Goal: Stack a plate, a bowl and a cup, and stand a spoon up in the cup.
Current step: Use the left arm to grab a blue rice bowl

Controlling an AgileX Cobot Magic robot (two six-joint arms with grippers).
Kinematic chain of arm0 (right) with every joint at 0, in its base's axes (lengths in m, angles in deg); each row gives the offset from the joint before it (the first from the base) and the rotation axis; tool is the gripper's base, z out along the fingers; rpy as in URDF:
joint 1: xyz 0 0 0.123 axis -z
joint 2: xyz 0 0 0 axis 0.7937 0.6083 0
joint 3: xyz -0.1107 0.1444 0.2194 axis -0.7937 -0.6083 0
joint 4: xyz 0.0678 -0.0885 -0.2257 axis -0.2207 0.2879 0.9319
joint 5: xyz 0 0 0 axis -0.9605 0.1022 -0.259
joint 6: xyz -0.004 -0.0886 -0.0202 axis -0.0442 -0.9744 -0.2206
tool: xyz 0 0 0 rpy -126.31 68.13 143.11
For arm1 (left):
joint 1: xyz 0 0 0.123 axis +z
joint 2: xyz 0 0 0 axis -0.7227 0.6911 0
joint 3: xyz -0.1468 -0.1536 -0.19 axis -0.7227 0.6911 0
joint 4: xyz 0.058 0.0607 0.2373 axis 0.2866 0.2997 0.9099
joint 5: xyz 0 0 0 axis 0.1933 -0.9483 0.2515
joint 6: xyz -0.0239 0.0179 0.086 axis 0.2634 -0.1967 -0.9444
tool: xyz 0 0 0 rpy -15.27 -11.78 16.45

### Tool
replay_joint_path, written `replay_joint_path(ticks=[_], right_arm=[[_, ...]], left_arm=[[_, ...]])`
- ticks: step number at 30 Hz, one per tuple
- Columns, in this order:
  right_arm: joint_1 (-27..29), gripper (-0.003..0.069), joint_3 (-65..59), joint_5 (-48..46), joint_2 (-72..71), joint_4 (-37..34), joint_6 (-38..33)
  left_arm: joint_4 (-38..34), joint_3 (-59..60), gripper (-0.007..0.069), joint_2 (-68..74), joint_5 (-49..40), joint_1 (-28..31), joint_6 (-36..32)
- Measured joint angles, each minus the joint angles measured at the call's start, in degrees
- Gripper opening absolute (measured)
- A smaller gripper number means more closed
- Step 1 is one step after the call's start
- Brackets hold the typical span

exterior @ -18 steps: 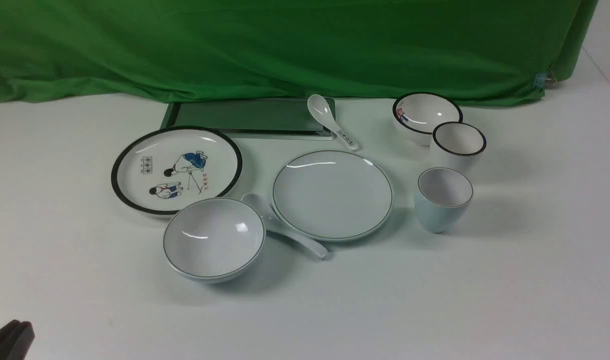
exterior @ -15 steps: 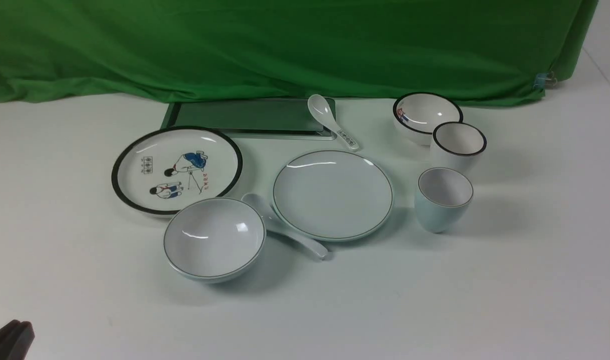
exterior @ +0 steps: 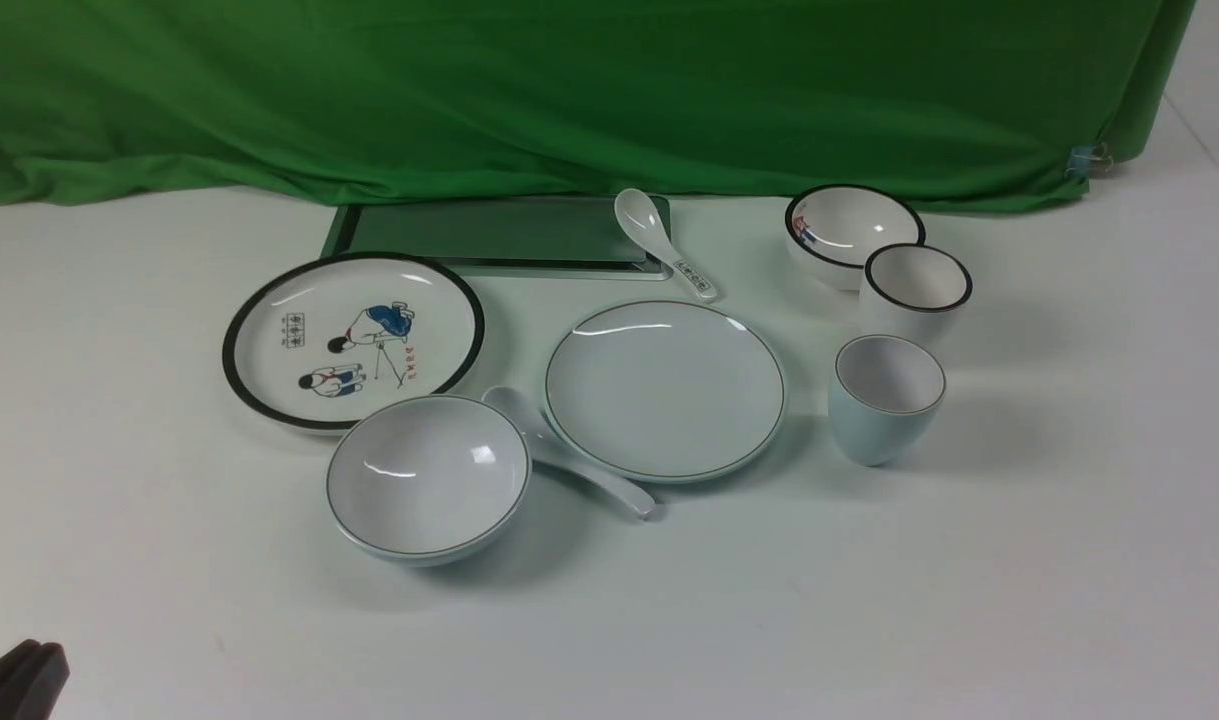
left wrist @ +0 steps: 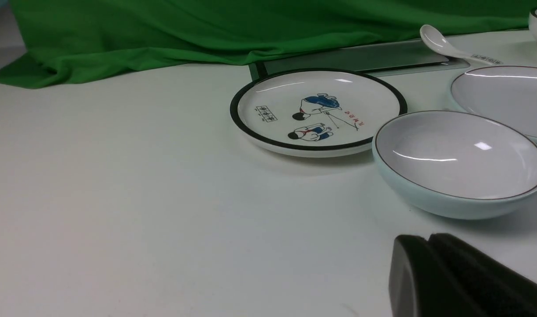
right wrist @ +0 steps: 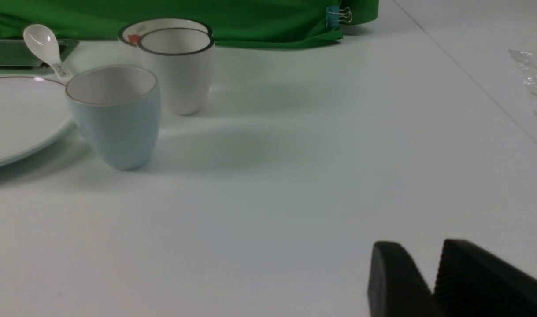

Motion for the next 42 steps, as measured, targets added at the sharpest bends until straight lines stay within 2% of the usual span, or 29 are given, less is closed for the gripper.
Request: replay_joint_path(ticks=[14, 17, 20, 21, 22, 23, 28, 30, 31, 33, 34, 36, 37, 38, 39, 40, 42], right_arm=[[0.00, 0.0234, 0.00, 0.71, 0.00, 0.00, 0.00], [0.00, 0.0237, 0.00, 3.65, 0.00, 0.00, 0.00], [0.00, 0.0239, 0.00, 15.70, 0.00, 0.00, 0.00], [0.00, 0.0239, 0.00, 15.70, 0.00, 0.00, 0.00], [0.00, 0.0239, 0.00, 23.71, 0.00, 0.00, 0.06], [0.00, 0.0239, 0.00, 27.31, 0.00, 0.00, 0.23], [0.00, 0.0238, 0.00, 46.22, 0.00, 0.00, 10.60], [0.00, 0.0238, 0.00, 48.90, 0.00, 0.00, 12.67], [0.00, 0.0238, 0.00, 49.17, 0.00, 0.00, 13.02], [0.00, 0.0230, 0.00, 49.70, 0.82, 0.00, 12.82], [0.00, 0.0227, 0.00, 49.70, 0.97, 0.00, 12.68], [0.00, 0.0157, 1.11, 47.79, 3.51, 0.00, 10.41], [0.00, 0.0148, 1.64, 46.75, 4.08, 0.00, 9.97], [0.00, 0.0059, 4.74, 43.55, 7.12, 0.00, 6.98], [0.00, 0.0059, 4.74, 43.55, 7.12, 0.00, 6.98], [0.00, 0.0028, 8.98, 39.62, 10.69, 0.00, 2.81], [0.00, 0.0016, 13.04, 36.20, 16.06, 0.32, -2.48]], left_arm=[[0.92, 0.00, -0.0030, 0.00, 0.34, 0.00, -1.69], [0.92, 0.00, -0.0030, 0.00, 2.87, 0.00, -1.69], [1.04, 0.00, -0.0030, 0.00, 12.23, 0.00, -1.69], [1.04, 0.00, -0.0030, 0.00, 12.87, 0.00, -1.69], [1.04, 0.00, -0.0030, 0.00, 18.70, 0.00, -1.71], [1.05, 0.00, -0.0030, 0.00, 21.23, 0.00, -1.71], [1.10, 0.00, -0.0030, 0.00, 35.85, 0.00, -1.34], [1.10, 0.00, -0.0030, 0.00, 43.17, 0.00, 2.16], [1.10, 0.00, -0.0030, 0.00, 44.08, 0.00, 2.79], [1.03, -0.56, -0.0030, 0.08, 53.71, 0.00, 10.98], [1.03, -0.80, -0.0030, 0.14, 53.83, 0.00, 11.37], [2.67, -7.73, -0.0030, 2.93, 48.86, 0.00, 14.17], [2.93, -8.51, -0.0030, 3.28, 48.07, 0.00, 14.26], [5.84, -16.08, -0.0030, 7.27, 39.90, 0.00, 14.96], [5.84, -16.94, -0.0030, 7.26, 39.90, 0.00, 14.96], [8.17, -23.26, -0.0030, 12.47, 33.25, 0.00, 15.08], [8.48, -28.79, -0.0030, 17.66, 27.75, 0.00, 15.90]])
